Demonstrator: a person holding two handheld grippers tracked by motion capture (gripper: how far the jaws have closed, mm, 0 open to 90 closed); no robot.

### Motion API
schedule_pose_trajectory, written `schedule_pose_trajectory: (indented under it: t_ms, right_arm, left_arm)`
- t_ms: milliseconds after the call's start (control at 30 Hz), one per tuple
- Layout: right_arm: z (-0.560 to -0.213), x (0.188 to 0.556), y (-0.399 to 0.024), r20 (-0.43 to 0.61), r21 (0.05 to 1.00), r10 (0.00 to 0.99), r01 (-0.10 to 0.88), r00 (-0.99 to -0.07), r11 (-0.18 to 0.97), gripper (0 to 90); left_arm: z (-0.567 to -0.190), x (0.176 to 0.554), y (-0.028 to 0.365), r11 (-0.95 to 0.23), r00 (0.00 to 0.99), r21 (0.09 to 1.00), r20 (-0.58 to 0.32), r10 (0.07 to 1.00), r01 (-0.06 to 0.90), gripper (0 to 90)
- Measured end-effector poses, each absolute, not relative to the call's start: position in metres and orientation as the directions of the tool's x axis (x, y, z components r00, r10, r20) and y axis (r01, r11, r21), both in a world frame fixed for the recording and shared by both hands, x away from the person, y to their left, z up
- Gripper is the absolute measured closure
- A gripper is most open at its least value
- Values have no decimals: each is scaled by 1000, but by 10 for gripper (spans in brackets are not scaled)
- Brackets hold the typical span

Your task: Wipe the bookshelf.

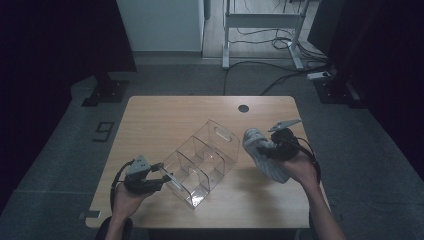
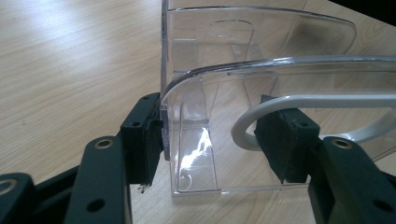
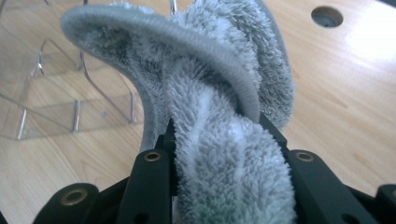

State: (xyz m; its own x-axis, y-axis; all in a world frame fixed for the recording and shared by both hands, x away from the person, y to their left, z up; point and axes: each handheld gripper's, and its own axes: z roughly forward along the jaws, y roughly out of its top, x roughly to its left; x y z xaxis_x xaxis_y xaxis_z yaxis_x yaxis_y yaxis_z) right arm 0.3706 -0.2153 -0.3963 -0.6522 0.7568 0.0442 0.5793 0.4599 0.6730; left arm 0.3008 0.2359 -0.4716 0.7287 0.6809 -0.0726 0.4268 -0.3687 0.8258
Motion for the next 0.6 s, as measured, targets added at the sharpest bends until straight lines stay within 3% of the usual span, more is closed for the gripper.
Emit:
schedule_pose_trajectory:
  t_ms: [600]
  right_arm:
    - [-362, 407, -169, 15, 706, 731, 525, -682, 475, 645]
  left_arm:
    - [-471, 298, 232, -381, 742, 821, -74, 666, 424, 421]
